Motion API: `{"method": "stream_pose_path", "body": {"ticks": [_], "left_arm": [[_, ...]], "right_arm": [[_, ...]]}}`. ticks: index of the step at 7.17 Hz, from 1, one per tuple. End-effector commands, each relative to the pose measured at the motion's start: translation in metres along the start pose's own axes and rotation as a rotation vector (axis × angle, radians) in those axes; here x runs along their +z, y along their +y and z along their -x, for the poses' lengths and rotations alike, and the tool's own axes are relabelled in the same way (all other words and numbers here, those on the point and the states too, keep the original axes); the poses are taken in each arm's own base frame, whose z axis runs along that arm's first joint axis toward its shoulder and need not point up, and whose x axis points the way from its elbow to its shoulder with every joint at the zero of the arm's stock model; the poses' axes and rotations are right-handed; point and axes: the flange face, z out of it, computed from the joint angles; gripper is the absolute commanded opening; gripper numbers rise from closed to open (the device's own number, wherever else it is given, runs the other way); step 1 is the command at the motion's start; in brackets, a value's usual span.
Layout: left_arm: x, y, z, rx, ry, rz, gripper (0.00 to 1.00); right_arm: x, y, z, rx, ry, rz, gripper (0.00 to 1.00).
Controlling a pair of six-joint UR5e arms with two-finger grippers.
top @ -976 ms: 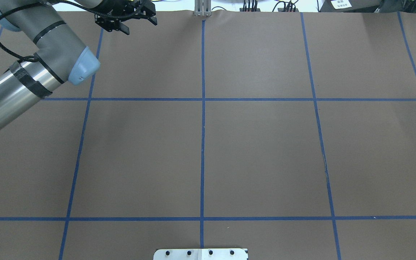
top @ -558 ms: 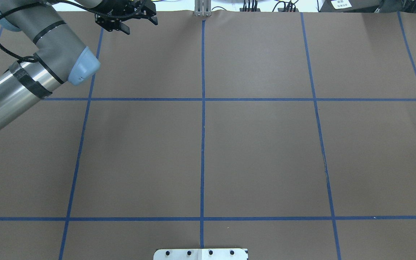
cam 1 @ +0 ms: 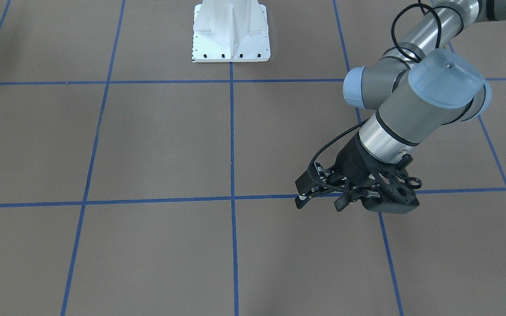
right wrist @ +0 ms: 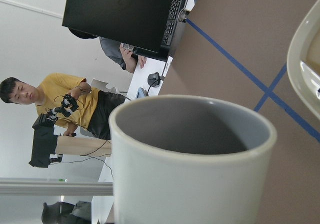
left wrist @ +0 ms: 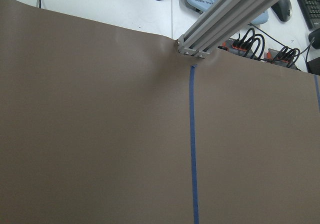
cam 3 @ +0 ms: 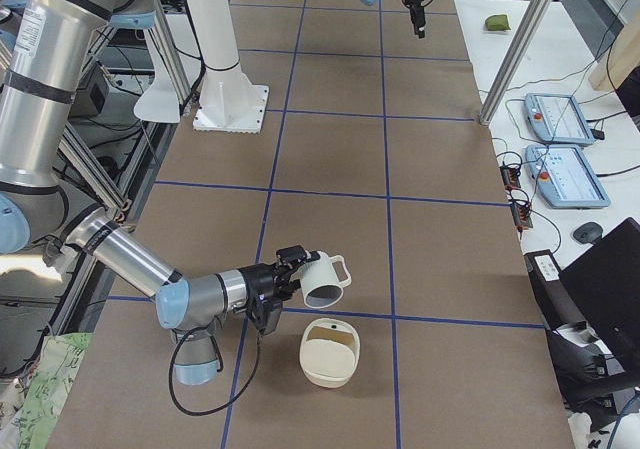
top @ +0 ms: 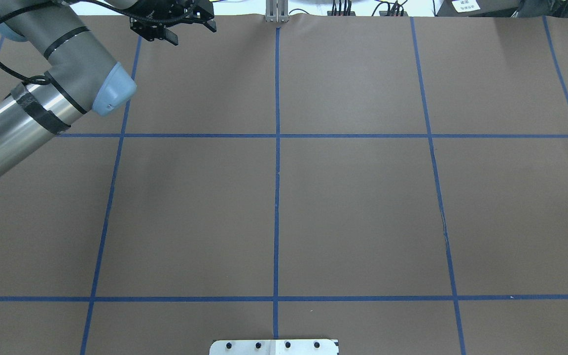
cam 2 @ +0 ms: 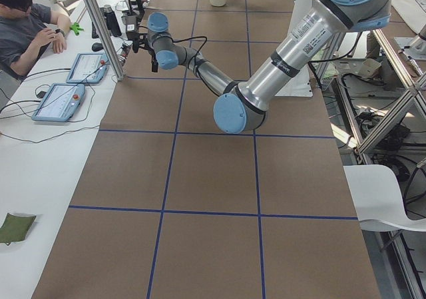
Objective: Left arm hands cup to right arm to dump lemon
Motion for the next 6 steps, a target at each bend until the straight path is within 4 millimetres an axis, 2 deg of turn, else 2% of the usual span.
{"method": "stream_pose_path", "body": {"ticks": [1,6], "left_arm": [[0.000,0.001,-0.001,0.001,0.001,0.000,1.00],[0.002,0.001,-0.001,-0.008,-0.012,0.006,1.00]], "right_arm": [[-0.001,-0.016,-0.002,0.158,-0.042,-0.029,0.26],[-0.016,-0.038,0.019,0.564,-0.180,-0.080,0.26]]}}
